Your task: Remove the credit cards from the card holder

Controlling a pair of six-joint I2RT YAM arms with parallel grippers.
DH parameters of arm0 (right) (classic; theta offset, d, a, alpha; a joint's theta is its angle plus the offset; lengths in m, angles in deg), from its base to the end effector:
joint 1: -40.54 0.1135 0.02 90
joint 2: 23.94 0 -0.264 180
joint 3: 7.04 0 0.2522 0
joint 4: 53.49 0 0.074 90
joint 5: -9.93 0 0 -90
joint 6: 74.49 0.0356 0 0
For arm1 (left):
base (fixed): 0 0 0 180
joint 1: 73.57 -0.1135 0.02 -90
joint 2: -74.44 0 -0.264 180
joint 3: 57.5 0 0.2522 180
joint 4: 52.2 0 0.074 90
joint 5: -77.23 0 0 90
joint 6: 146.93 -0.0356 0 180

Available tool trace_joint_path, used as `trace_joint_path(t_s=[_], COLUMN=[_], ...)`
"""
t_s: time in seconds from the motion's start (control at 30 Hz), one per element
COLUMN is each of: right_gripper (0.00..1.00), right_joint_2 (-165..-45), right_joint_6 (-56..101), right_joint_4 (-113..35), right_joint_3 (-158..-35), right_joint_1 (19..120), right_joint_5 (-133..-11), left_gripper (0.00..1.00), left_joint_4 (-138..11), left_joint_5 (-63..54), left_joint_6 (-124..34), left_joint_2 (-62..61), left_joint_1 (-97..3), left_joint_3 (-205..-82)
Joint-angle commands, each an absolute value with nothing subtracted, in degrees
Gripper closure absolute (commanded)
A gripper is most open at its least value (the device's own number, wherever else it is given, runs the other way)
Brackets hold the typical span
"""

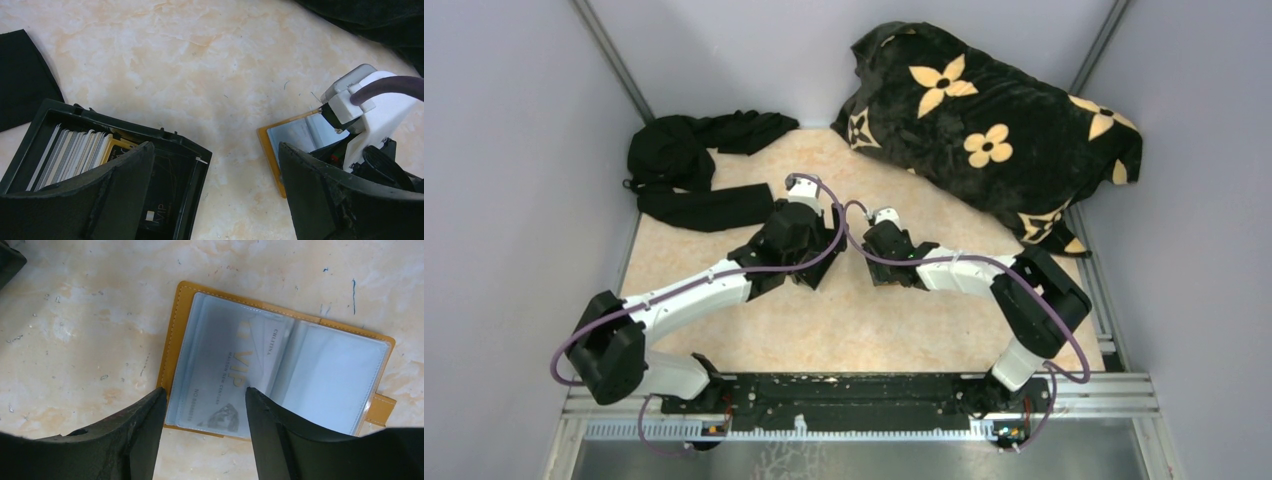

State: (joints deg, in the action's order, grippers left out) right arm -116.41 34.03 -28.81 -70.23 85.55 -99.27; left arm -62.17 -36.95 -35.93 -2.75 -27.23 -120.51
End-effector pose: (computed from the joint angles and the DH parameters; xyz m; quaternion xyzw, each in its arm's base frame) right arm 0.2307 0.2143 0.1669 -0.1646 0.9245 0.0257 0.3428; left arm 0.2198 -0.2092 0.2656 0.0690 0.8257 -0.1483 0.5398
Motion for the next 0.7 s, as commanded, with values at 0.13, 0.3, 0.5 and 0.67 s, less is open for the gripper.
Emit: trace_joint_path(t_s=[0.13,0.3,0.5,0.67], right_gripper=[0.54,0.69,0.90,1.00], right_joint_2=[-118.1,-118.1,-119.9,-119.5], right_joint_6=[34.4,35.0,36.6,37.3], right_joint_4=[-28.1,-27.7,-28.4,-28.6], right_joint_3=[-72.6,-72.7,-72.2,-72.2], right_joint_1=[86.9,86.9,86.9,86.9], right_joint_5=[-102.5,-102.6,-101.0,-100.6], left_gripper=[0.01,0.01,0.01,0.01], left_joint_4=[-62.4,-62.8,-62.9,-62.9], left_joint_5=[-36.1,-36.1,-36.1,-35.9], left_joint_6=[-35.8,-35.7,-35.6,-35.5], left_joint_2=[-4.0,-4.4,-4.4,-4.3], left_joint_1=[-27.3,-27.3,-27.3,-27.3], left_joint_3=[-120.3,-120.6,-120.5,-120.5])
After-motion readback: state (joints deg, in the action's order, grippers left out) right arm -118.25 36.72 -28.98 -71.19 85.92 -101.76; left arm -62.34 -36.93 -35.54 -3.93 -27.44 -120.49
